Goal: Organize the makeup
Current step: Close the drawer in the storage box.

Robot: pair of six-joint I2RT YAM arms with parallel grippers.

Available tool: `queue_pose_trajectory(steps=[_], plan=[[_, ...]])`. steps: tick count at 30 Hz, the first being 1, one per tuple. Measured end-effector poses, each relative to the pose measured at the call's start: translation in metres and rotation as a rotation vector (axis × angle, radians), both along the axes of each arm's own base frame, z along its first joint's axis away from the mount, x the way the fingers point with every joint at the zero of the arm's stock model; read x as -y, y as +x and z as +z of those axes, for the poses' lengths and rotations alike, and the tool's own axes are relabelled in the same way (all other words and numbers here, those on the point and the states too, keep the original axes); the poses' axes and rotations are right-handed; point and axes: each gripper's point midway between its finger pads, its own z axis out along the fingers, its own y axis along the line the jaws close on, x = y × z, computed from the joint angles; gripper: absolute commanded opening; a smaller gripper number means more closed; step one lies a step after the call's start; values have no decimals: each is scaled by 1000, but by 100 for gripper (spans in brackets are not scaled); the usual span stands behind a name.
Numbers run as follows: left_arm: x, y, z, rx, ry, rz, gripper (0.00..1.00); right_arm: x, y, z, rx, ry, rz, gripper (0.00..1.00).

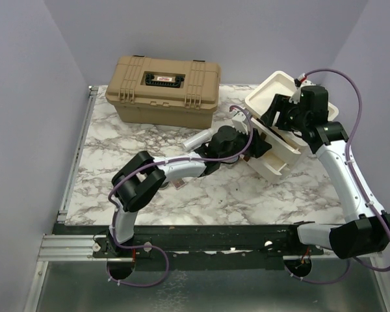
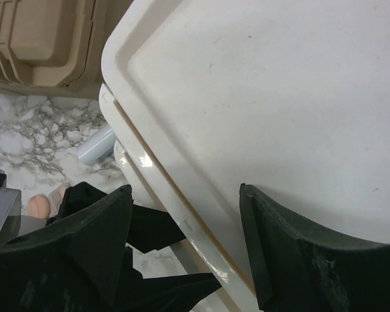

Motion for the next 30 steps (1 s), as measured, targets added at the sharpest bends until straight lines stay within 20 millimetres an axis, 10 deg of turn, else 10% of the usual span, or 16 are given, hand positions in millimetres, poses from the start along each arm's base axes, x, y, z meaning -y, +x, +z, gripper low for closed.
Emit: queue_pose_trajectory(steps=[30], plan=[[29,4,14,64,-206,22,59,-7,-1,0,38,71,29,71]])
